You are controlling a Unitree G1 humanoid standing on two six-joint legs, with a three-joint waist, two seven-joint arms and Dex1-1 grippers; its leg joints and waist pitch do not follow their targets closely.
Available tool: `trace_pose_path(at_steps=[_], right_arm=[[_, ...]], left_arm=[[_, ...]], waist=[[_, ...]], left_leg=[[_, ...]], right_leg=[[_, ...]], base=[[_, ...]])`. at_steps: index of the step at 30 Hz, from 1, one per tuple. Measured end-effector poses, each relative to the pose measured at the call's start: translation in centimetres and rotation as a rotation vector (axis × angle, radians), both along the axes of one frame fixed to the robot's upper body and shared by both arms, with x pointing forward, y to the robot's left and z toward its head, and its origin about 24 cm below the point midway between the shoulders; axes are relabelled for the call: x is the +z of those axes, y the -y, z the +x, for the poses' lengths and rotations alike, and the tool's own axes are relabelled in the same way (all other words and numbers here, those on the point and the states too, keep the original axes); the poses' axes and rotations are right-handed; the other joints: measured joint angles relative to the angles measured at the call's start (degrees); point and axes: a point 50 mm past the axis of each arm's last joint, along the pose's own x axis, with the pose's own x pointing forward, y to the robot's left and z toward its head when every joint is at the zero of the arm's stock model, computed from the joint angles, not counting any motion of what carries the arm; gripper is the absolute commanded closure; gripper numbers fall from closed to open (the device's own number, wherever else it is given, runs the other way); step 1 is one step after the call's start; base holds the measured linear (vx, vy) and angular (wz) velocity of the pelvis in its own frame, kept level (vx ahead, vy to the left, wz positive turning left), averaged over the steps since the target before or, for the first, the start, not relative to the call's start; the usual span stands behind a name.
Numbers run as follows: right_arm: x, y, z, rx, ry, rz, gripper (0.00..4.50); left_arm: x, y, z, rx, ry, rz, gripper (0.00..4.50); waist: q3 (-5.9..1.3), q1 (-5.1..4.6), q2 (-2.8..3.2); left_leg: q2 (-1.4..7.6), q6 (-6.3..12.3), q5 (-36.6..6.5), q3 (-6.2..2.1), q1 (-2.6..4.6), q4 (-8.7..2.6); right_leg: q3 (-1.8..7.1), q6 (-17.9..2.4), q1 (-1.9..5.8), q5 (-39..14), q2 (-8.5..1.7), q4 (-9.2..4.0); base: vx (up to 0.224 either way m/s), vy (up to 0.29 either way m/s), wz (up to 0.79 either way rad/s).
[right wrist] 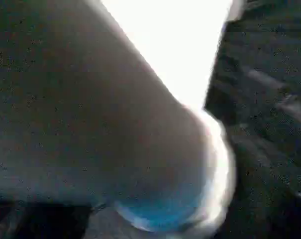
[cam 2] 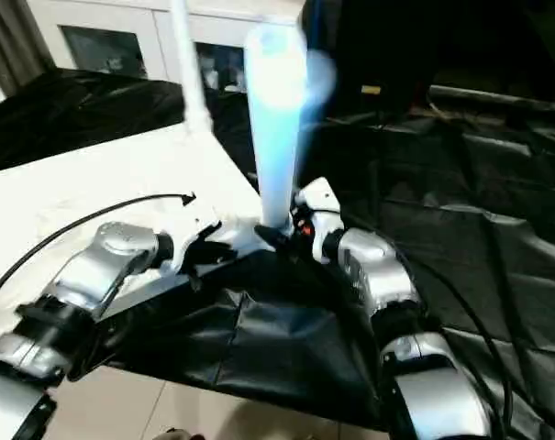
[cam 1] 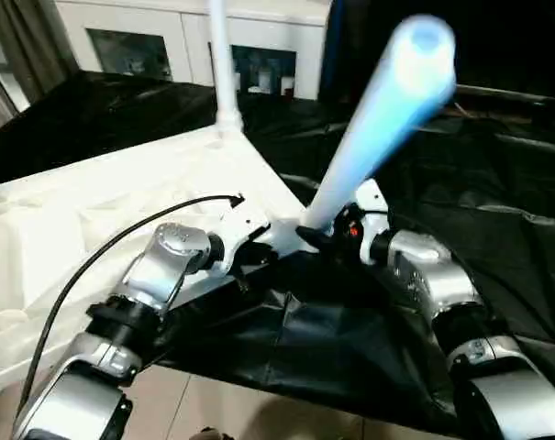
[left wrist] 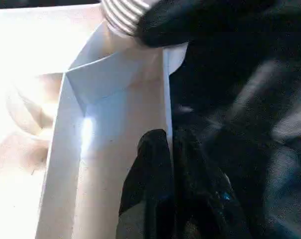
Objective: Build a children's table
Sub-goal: Rotate table base
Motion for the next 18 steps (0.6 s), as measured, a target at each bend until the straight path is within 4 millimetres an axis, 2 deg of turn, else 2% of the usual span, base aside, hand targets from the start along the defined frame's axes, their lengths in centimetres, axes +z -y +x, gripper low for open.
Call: trace_pose_path(at_steps=[5, 14, 18], right_arm=[[0.4, -0.4, 0.1, 0.008, 0.014, 0.011, 1.21], [0.5, -0.4, 0.0, 0.024, 0.000, 0.037, 1.24], [0.7, -0.2, -0.2, 0.030, -0.038, 0.121, 1.25]], left_arm=[[-0.1, 0.0, -0.9, -0.061, -0.014, 0.005, 4.50], [0.0, -0.3, -1.4, -0.094, -0.020, 0.015, 4.50], [0.3, -0.6, -1.5, -0.131, 0.007, 0.032, 4.50]], waist=[[0.01, 0.22, 0.01], [0.01, 0.09, 0.00], [0.02, 0.17, -0.01]], left_leg=[[0.03, -0.01, 0.01, 0.00, -0.02, 0.10], [0.04, -0.01, 0.02, 0.01, -0.03, 0.19], [0.04, 0.00, 0.04, 0.01, -0.08, 0.25]], right_leg=[[-0.02, 0.00, 0.02, 0.00, 0.00, 0.04], [-0.02, 0.00, -0.03, 0.01, -0.02, 0.23], [-0.02, 0.00, -0.10, 0.01, -0.02, 0.33]], base=[[0.000, 0.000, 0.00], [0.000, 0.000, 0.00], [0.000, 0.000, 0.00]])
